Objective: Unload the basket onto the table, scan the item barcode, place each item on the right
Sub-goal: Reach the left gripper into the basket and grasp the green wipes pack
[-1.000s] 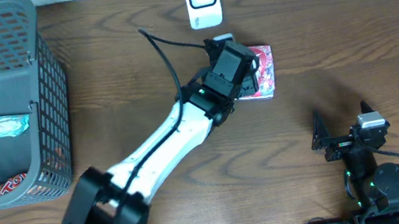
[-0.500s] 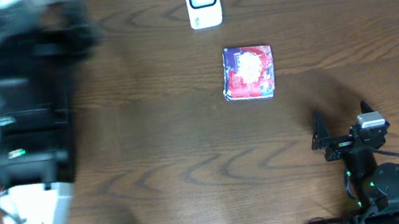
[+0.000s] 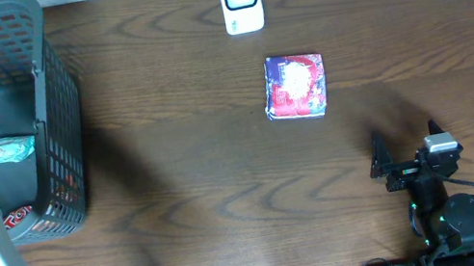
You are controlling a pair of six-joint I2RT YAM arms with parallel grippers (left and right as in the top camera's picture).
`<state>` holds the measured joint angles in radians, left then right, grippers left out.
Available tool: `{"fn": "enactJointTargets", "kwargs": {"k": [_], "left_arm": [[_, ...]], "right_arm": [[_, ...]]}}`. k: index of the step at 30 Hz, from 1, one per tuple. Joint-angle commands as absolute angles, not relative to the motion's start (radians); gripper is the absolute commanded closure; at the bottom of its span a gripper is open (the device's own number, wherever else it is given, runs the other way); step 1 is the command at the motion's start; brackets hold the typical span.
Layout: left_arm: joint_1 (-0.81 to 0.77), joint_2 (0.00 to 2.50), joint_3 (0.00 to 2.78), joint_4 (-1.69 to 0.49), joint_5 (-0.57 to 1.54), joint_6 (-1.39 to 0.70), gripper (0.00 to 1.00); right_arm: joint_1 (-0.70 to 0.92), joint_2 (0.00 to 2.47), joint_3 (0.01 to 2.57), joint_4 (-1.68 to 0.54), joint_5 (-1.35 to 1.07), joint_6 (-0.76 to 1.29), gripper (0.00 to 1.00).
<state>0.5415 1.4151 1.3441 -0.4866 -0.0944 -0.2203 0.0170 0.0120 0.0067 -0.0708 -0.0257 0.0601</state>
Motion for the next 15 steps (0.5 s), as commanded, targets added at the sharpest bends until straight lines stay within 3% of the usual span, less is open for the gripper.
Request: {"fn": "enactJointTargets", "kwargs": {"k": [1, 6, 15], "left_arm": [[0.542, 1.499, 1.354, -0.488, -0.087, -0.282, 0.02], [0.542, 1.662, 1.354, -0.481, -0.087, -0.517, 0.02], [0.542, 1.879, 1.354, -0.371, 0.004, -0.675, 0.02]], "right_arm": [[0.014, 0.006, 0.006, -0.076, -0.021, 0.07, 0.01], [0.014, 0.007, 0.006, -0.076, -0.021, 0.07, 0.01], [0.014, 0.006, 0.006, -0.076, -0.021, 0.07, 0.01]]}}
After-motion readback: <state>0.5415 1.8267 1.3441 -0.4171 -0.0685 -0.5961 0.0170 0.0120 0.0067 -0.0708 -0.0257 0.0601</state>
